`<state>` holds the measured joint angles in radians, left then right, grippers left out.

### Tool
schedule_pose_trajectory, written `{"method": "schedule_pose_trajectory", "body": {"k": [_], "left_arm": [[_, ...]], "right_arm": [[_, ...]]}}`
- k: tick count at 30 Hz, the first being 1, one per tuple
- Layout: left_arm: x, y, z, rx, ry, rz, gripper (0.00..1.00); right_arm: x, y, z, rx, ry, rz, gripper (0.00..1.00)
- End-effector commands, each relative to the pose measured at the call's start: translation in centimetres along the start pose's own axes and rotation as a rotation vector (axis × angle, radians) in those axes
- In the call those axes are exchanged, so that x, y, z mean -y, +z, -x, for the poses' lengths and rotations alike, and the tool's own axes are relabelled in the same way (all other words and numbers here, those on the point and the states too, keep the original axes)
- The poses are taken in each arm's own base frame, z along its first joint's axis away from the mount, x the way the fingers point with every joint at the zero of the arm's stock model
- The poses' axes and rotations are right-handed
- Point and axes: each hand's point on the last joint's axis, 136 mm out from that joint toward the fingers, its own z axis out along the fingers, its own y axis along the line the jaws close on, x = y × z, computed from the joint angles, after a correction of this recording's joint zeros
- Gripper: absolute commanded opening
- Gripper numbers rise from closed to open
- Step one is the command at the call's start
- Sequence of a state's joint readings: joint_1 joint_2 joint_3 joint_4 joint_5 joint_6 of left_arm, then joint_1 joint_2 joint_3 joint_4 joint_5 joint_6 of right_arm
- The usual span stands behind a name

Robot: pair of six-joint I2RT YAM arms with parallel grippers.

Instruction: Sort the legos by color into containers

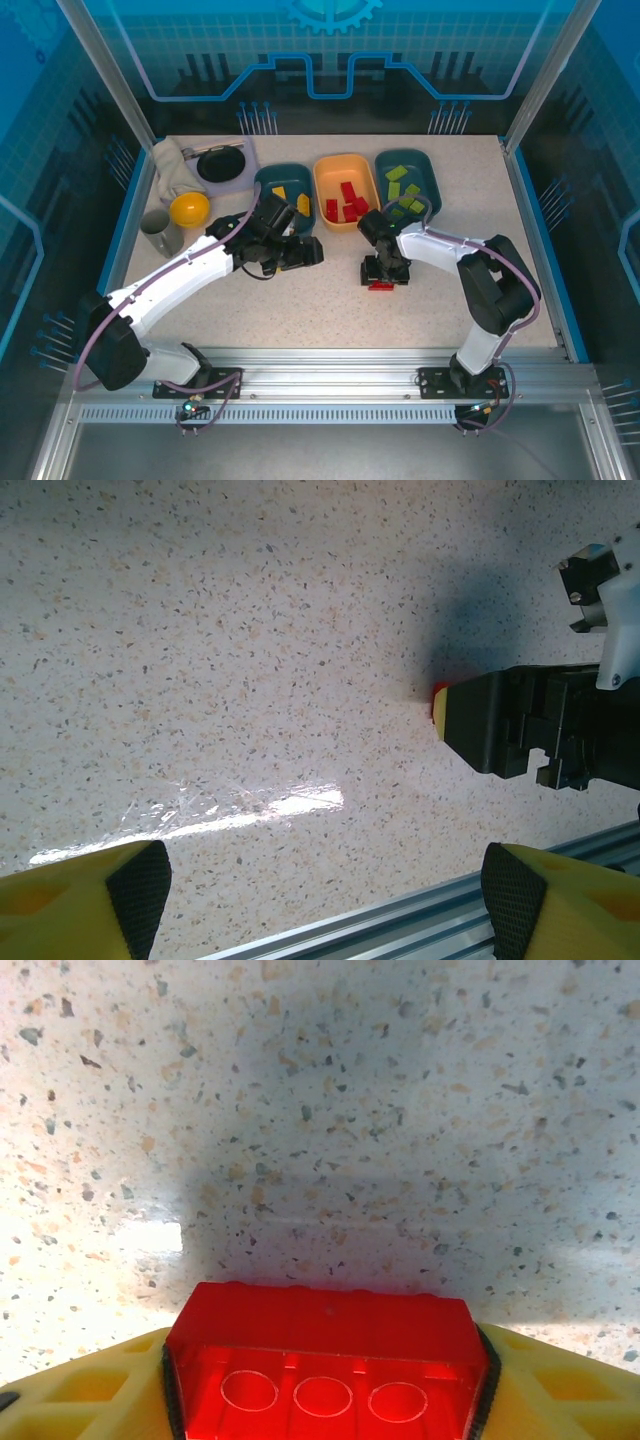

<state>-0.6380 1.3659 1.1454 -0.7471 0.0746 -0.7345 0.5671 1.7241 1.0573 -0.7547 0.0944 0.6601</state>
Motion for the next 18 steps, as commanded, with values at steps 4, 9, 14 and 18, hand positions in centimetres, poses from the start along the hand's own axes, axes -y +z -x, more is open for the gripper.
{"method": "schedule_pose_trajectory", "body": {"k": [4, 9, 14, 18], "left_arm": [[-0.2, -2.0, 1.0, 0.073, 0.012, 0.025, 0.85], [-0.3, -3.0, 2.2, 0.128, 0.008, 0.051, 0.85], [-0.3, -3.7, 4.2, 0.204, -0.009, 0.058, 0.85], [-0.4, -5.0, 5.8, 0.29, -0.018, 0.066, 0.88]], "right_arm": [[-2.4, -6.3, 3.4, 0.152, 0.067, 0.101, 0.52], [-5.4, -11.0, 7.8, 0.261, 0.132, 0.208, 0.51], [-9.1, -12.6, 13.3, 0.323, 0.261, 0.331, 0.51], [-11.7, -13.0, 17.7, 0.337, 0.374, 0.419, 0.51]]}}
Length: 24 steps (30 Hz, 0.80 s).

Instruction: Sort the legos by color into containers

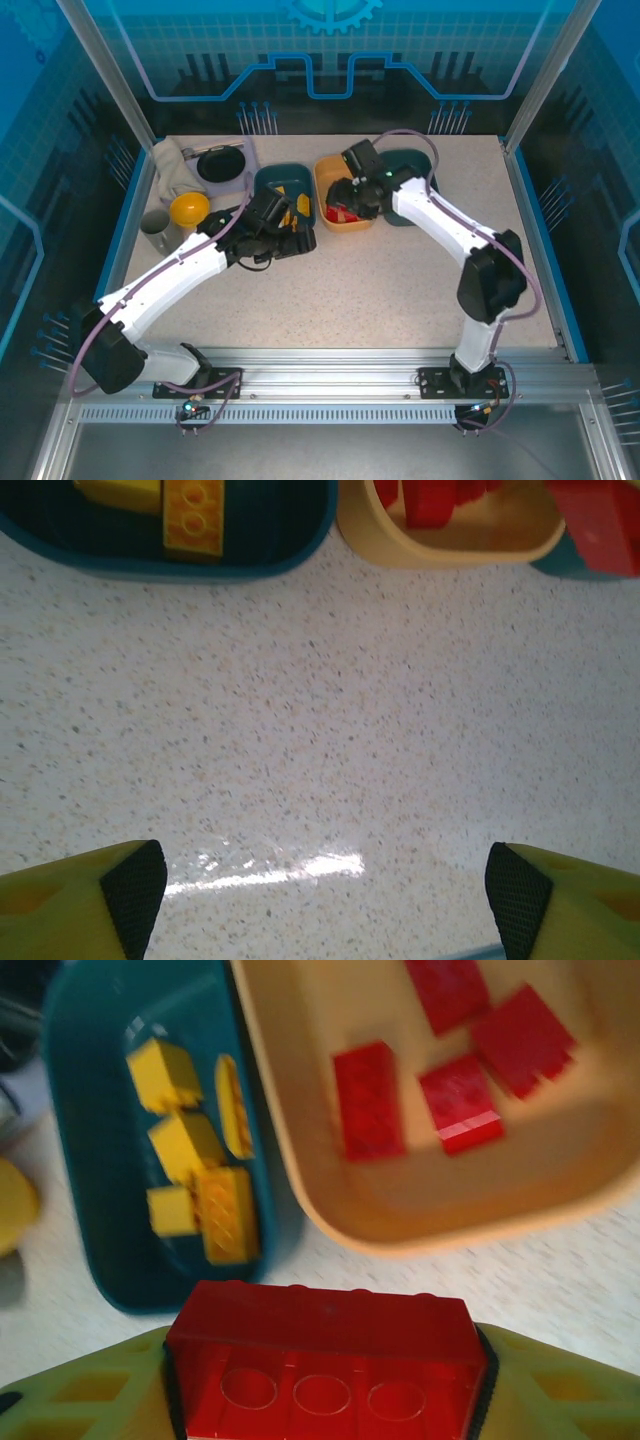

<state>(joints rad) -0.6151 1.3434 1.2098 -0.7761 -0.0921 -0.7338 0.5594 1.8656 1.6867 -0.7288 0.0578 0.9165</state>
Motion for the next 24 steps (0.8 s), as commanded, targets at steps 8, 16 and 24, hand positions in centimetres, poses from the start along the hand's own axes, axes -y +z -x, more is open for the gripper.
{"method": "schedule_pose_trajectory", "body": {"k": [8, 16, 24], "left_arm": [[1.3, -4.8, 5.3, 0.258, 0.005, -0.075, 0.94], [0.5, -5.9, 5.3, 0.27, 0.001, -0.052, 0.94], [-0.6, -7.1, 4.7, 0.28, -0.011, -0.033, 0.95]], "right_arm": [[-2.5, 7.0, 6.3, 0.058, 0.323, 0.025, 0.5], [-1.8, 12.3, 8.9, 0.093, 0.46, 0.015, 0.5], [-0.4, 16.1, 9.6, 0.099, 0.546, -0.031, 0.5]]}}
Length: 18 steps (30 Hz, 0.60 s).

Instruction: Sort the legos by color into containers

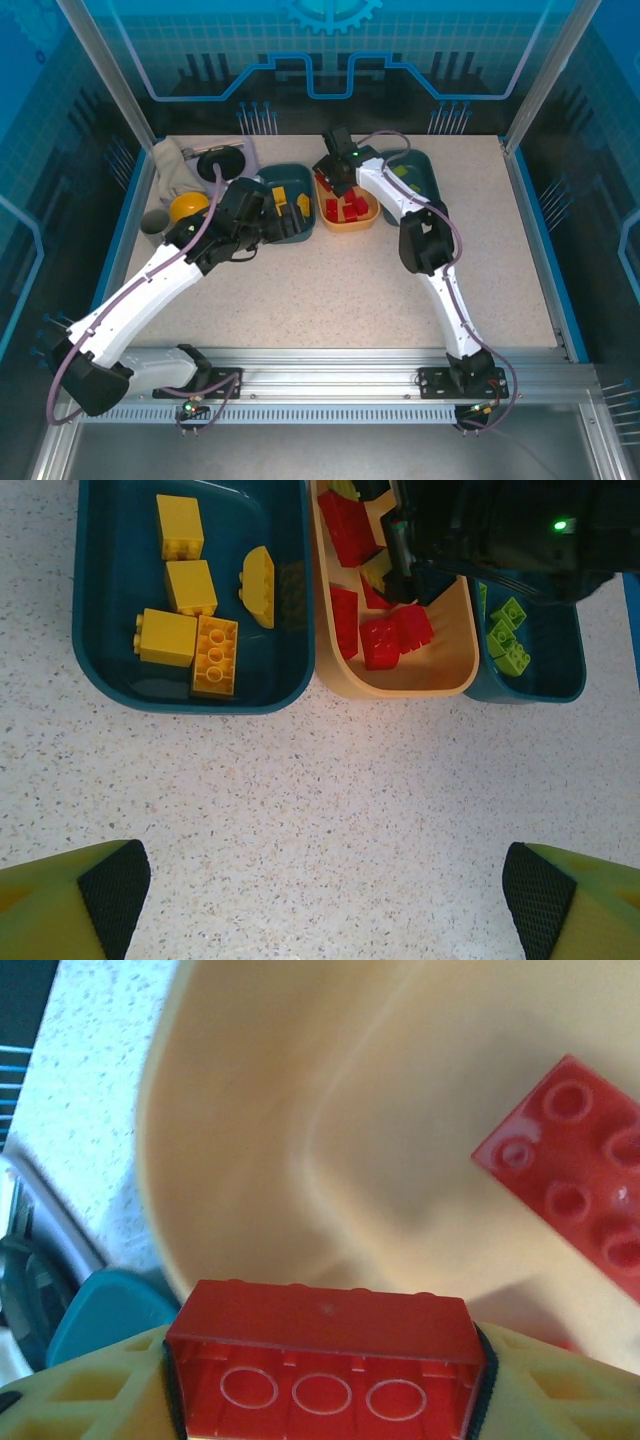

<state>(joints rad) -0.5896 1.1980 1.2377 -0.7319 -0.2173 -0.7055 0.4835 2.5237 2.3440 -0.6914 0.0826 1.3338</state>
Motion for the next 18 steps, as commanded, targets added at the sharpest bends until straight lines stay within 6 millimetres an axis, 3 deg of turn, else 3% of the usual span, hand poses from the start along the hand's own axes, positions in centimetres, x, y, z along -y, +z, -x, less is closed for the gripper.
{"method": "schedule_pose_trajectory", "body": {"k": [1, 7, 10, 18], "left_arm": [[-0.9, -1.3, 0.6, 0.031, 0.0, 0.028, 0.95], [-1.2, -2.0, 0.7, 0.043, -0.006, 0.031, 0.95], [-1.3, -2.1, 0.6, 0.043, -0.01, 0.032, 0.95], [-1.7, -1.9, 0.2, 0.033, -0.012, 0.044, 0.96]], "right_arm": [[0.7, 0.9, 1.0, 0.03, 0.076, -0.033, 0.5], [1.4, 2.0, 1.4, 0.03, 0.136, -0.047, 0.65], [1.2, 1.6, 1.6, 0.029, 0.139, -0.047, 0.73], [-2.2, -3.0, 2.1, 0.05, 0.079, 0.043, 0.83]]}}
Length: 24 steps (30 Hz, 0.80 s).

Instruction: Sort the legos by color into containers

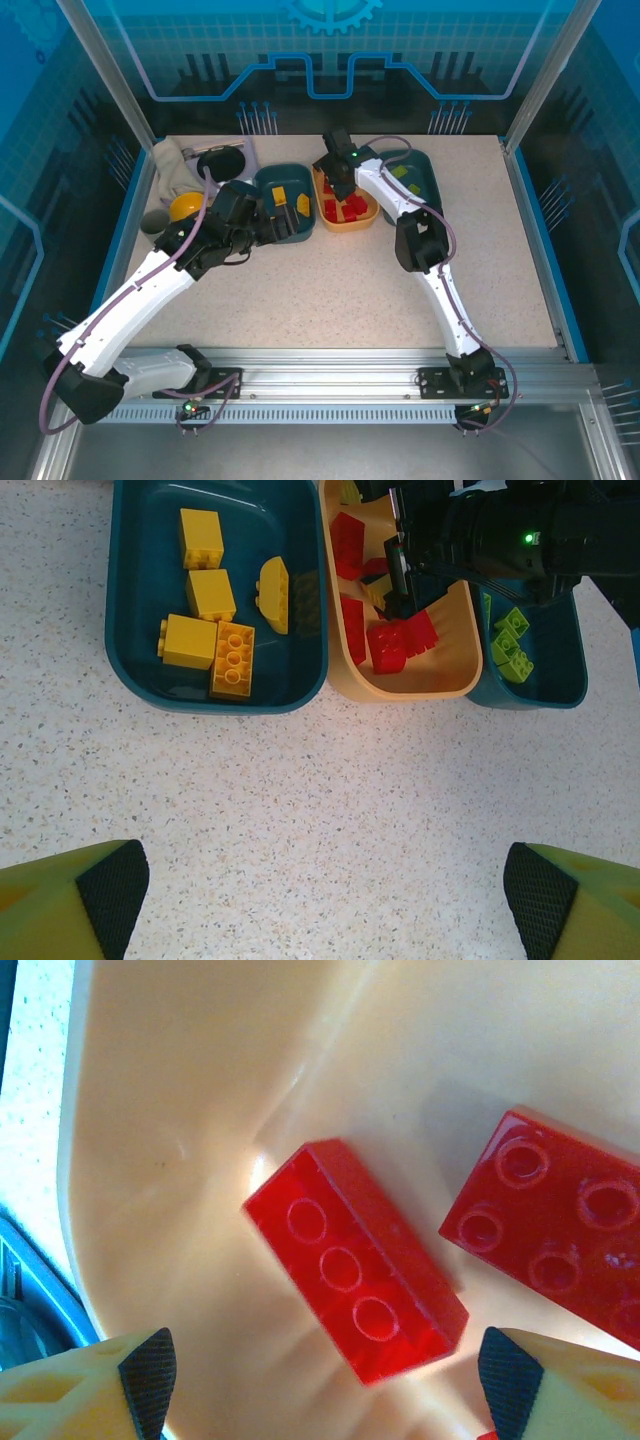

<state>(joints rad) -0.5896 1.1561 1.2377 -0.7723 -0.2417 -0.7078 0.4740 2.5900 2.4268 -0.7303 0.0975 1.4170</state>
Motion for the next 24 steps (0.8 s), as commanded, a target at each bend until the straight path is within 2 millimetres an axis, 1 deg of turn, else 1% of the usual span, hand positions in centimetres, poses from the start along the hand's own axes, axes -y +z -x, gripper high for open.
{"method": "schedule_pose_trajectory", "body": {"k": [1, 5, 6, 7, 10, 12, 14, 16, 17, 18, 19, 20, 23, 24], "left_arm": [[-1.0, -0.6, 0.1, 0.013, -0.009, 0.028, 0.96], [-1.1, -0.9, 0.2, 0.019, -0.008, 0.031, 0.99], [-1.1, -1.1, 0.3, 0.022, -0.006, 0.031, 0.99], [-1.2, -1.3, 0.3, 0.024, -0.003, 0.032, 0.99], [-1.2, -1.9, 0.4, 0.028, 0.0, 0.025, 0.99], [-1.2, -2.3, 0.2, 0.025, -0.003, 0.016, 0.99], [-1.2, -2.6, 0.0, 0.021, 0.0, -0.002, 0.99], [-1.2, -2.9, -0.3, 0.015, 0.01, -0.018, 0.99], [-1.2, -3.0, -0.6, 0.007, 0.022, -0.023, 0.99], [-1.4, -3.2, -0.8, 0.006, 0.028, -0.027, 0.99], [-1.5, -3.3, -1.0, 0.003, 0.034, -0.032, 0.99], [-1.7, -3.6, -1.2, 0.005, 0.039, -0.034, 0.99], [-2.9, -4.0, -1.7, 0.01, 0.047, -0.011, 0.99], [-3.5, -4.1, -1.8, 0.014, 0.049, 0.012, 0.99]], "right_arm": [[-3.1, -5.3, 1.0, 0.033, -0.019, 0.078, 0.83], [-3.6, -9.2, 0.7, 0.052, -0.044, 0.087, 0.84], [-3.7, -10.4, 0.7, 0.064, -0.059, 0.096, 0.84], [-4.0, -12.1, 0.7, 0.079, -0.08, 0.115, 0.84], [-3.4, -16.1, 0.6, 0.122, -0.173, 0.132, 0.83], [-2.4, -19.0, 0.9, 0.156, -0.246, 0.143, 0.83], [-0.4, -21.4, 0.8, 0.186, -0.339, 0.155, 0.84], [1.8, -23.6, 0.5, 0.203, -0.43, 0.177, 0.88], [2.8, -25.0, 0.2, 0.211, -0.498, 0.196, 0.91], [3.9, -25.7, -0.1, 0.215, -0.557, 0.198, 0.99], [5.6, -26.5, -0.6, 0.21, -0.624, 0.182, 1.0], [7.8, -27.1, -0.9, 0.197, -0.671, 0.141, 1.0], [13.7, -29.1, -1.2, 0.186, -0.756, 0.03, 1.0], [14.9, -29.7, -1.4, 0.19, -0.796, 0.025, 1.0]]}}
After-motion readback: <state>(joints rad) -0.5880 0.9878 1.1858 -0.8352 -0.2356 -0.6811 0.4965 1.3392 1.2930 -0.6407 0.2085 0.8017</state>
